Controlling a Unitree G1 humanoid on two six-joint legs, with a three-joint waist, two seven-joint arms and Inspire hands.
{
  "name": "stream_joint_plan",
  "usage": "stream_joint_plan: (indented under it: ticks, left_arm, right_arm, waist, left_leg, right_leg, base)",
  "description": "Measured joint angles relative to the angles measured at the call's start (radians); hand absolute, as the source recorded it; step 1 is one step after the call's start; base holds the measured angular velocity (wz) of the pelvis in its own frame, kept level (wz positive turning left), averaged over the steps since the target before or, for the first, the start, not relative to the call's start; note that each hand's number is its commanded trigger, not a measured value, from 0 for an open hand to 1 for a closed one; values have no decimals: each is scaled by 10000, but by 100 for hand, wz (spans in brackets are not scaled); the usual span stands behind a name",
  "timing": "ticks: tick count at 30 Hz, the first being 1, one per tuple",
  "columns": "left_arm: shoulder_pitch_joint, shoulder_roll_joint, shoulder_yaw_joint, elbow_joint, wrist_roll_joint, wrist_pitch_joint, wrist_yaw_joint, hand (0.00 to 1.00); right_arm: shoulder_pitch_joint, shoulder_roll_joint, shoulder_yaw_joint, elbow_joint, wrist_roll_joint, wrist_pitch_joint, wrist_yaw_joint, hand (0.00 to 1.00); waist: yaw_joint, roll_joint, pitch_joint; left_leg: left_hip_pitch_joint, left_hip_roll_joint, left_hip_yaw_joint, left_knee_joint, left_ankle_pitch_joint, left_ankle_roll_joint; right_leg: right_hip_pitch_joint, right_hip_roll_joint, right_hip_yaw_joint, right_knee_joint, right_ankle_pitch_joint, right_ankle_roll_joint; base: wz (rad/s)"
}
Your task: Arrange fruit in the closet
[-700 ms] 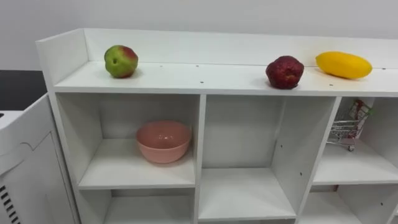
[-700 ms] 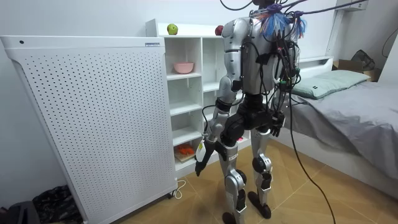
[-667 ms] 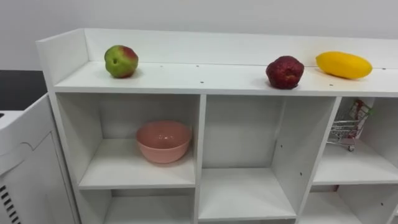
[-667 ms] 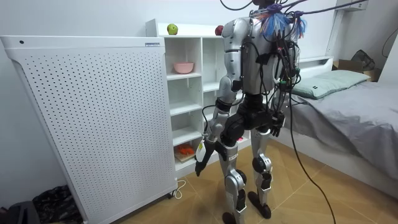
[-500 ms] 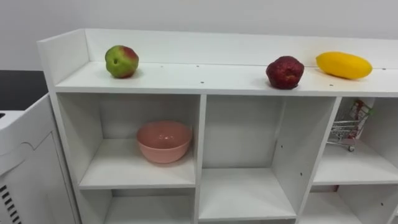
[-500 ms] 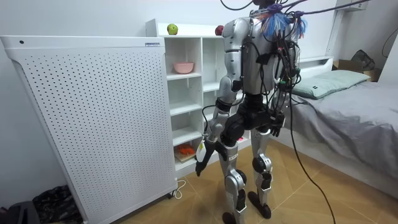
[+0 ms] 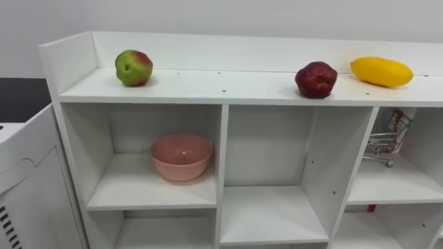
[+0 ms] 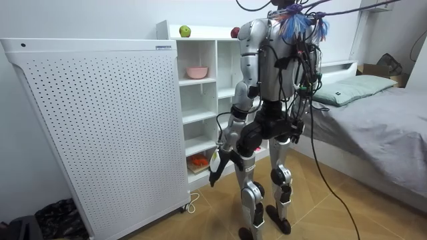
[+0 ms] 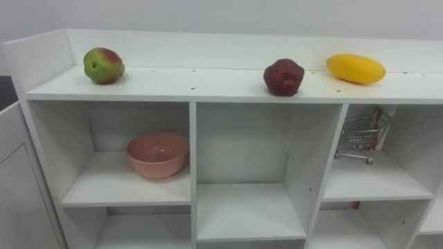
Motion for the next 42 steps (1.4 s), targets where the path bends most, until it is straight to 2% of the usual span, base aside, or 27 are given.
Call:
stream_joint_plan:
  ticks: [3, 5, 6, 7, 8, 11, 12, 14, 17, 19, 21, 25, 28, 30, 32, 39, 42]
  left_arm:
    - [-18, 24, -11, 12, -61, -87, 24, 0]
    - [-31, 36, -16, 12, -77, -162, 25, 0]
    - [-40, 39, -32, 11, -94, -177, 26, 0]
    - [-66, 39, -35, 13, -105, -213, 28, 0]
    - [-105, 40, -34, 1, -96, -217, 32, 0]
    - [-140, 43, -85, -50, -102, -282, 122, 0]
    - [-157, 48, -127, -65, -100, -283, 178, 0]
    - [-240, 78, -251, -99, -93, -286, 250, 0]
    - [-206, 214, -448, -182, -84, -302, 252, 0]
    - [-220, 291, -529, -173, -94, -338, 253, 0]
    - [-128, 266, -539, -170, -97, -409, 250, 0]
    - [-43, 255, -538, -92, -98, -612, 250, 0]
    - [-18, 253, -543, -86, -89, -618, 241, 0]
    - [-3, 253, -541, -95, -90, -619, 238, 0]
    - [4, 258, -542, -71, -87, -652, 235, 0]
    - [20, 309, -611, -1, -77, -697, 183, 0]
    - [3, 344, -611, -2, -66, -692, 144, 0]
  right_arm:
    - [-210, -9, 1, -961, -285, -22, -155, 0]
    - [-258, -6, -6, -2272, -801, -21, -361, 0]
    - [-258, -5, 4, -2681, -983, -27, -410, 0]
    - [-249, 3, 12, -3600, -1185, -36, -532, 0]
    - [-248, 11, 15, -4511, -1280, -143, -690, 0]
    - [-243, 16, 25, -6783, -1484, -348, -1138, 0]
    - [-233, 15, 31, -7176, -1488, -386, -1252, 0]
    - [-232, 14, 145, -8498, -1662, -557, -1622, 0]
    - [-227, 6, 177, -9662, -1680, -776, -1926, 0]
    - [-248, -12, 168, -10030, -1755, -980, -2179, 0]
    - [-250, -24, 129, -10549, -1780, -999, -2291, 0]
    - [-258, -56, 92, -11380, -1783, -1205, -2567, 0]
    - [-359, -158, 43, -12108, -1779, -1249, -2836, 0]
    - [-637, -166, -7, -12257, -1780, -1457, -2998, 0]
    - [-948, -178, -212, -12298, -1783, -1652, -3123, 0]
    - [-1859, -355, -731, -13052, -1808, -1665, -3372, 0]
    - [-2460, -758, -755, -13142, -1801, -1667, -3377, 0]
  waist:
    - [18, 29, -4]
    - [3, 47, 23]
    - [14, 5, 11]
    - [15, 67, 49]
    - [23, 20, 56]
    - [139, 53, 28]
    - [180, 69, 13]
    - [277, 53, 50]
    - [270, 5, 34]
    - [256, -2, 17]
    - [278, 23, -30]
    - [265, 132, -20]
    - [276, 145, -21]
    - [266, 134, -26]
    - [251, 97, -39]
    - [236, -145, -68]
    - [254, -178, -48]
  left_leg:
    - [43, 10, 64, -6, 0, 0]
    - [58, 15, 99, -9, 0, 0]
    - [59, 14, 105, -7, 0, 1]
    - [50, 13, 127, -8, 1, 1]
    - [22, 13, 141, -9, 1, 2]
    - [-8, 16, 202, -23, 1, 1]
    - [-6, 16, 202, -25, 1, 1]
    - [-9, 17, 205, -33, 1, 1]
    - [-103, 20, 182, -62, 1, 1]
    - [-149, 20, 188, -50, 1, 1]
    - [-114, 16, 217, -36, 2, 2]
    - [-70, 20, 215, -38, 4, 1]
    - [-70, 26, 216, -36, 6, 1]
    - [-77, 26, 216, -20, 7, 1]
    - [-89, 18, 201, 3, 8, 4]
    - [-185, 11, 71, 118, 9, 6]
    - [-176, 10, 14, 122, 9, 6]
  right_leg:
    - [3, 8, 3, 24, 0, 0]
    - [-78, 1, 0, 78, 0, -1]
    - [-87, -1, 0, 81, 0, 0]
    - [-101, -4, 7, 78, 0, 0]
    - [-148, -4, 17, 88, 0, 0]
    - [-223, 12, 91, 93, 0, -1]
    - [-222, 12, 85, 89, 0, -1]
    - [-238, 14, 70, 85, 0, 0]
    - [-259, 18, 79, 94, 0, 0]
    - [-305, 17, 81, 104, 1, 0]
    - [-301, 21, 185, 108, 2, 0]
    - [-281, 27, 200, 113, 2, 0]
    - [-332, 27, 193, 139, 3, -1]
    - [-361, 25, 200, 186, 4, -3]
    - [-363, 10, 181, 275, 4, -3]
    - [-288, -13, 10, 260, 3, -3]
    - [-266, -9, -11, 254, 4, -4]
  base:
    - [-5]
    - [-5]
    - [-3]
    - [-4]
    - [-5]
    - [-7]
    - [0]
    - [3]
    - [0]
    - [0]
    - [-9]
    - [-4]
    - [0]
    - [0]
    - [0]
    - [7]
    - [2]
